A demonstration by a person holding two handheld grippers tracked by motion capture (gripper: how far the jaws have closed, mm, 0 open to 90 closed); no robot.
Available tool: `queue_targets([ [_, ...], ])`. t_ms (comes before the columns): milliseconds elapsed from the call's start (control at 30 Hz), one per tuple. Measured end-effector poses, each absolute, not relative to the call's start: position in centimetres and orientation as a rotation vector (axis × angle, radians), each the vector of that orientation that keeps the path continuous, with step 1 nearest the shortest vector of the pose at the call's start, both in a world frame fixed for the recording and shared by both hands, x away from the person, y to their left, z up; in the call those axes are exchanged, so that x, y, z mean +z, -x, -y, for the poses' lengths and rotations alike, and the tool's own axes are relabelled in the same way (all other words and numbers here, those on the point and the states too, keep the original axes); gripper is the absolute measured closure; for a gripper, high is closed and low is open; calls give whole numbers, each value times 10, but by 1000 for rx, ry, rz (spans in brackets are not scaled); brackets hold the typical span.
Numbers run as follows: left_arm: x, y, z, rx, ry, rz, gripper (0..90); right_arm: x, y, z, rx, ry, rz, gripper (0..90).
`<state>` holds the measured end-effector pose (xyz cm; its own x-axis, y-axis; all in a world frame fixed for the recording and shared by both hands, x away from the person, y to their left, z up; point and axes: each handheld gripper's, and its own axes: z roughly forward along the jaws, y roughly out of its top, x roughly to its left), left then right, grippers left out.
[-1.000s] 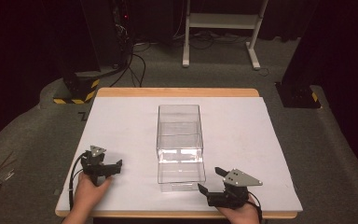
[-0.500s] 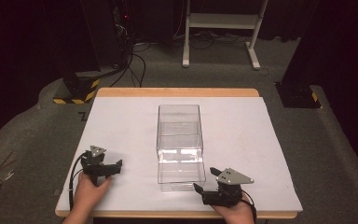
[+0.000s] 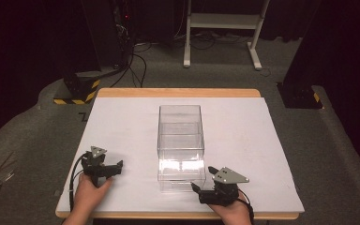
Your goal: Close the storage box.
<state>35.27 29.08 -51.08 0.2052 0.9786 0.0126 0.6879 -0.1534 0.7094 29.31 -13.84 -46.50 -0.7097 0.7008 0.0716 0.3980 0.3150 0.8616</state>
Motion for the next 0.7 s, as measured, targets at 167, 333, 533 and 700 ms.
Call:
queue_targets([
  [167,-511,-353,-291,658,-1912,-1544,5,-466,-297,135,1342,-987,-2259,143],
  [333,-511,-353,-291,657,-1911,-1544,5,-467,-302,134,1342,-1005,-2246,143],
  [533,-511,-353,-291,657,-1911,-1544,5,-468,-312,130,1334,-1011,-2232,139],
  [700,-511,-353,-291,656,-1910,-1546,5,-468,-314,130,1322,-1004,-2217,132],
])
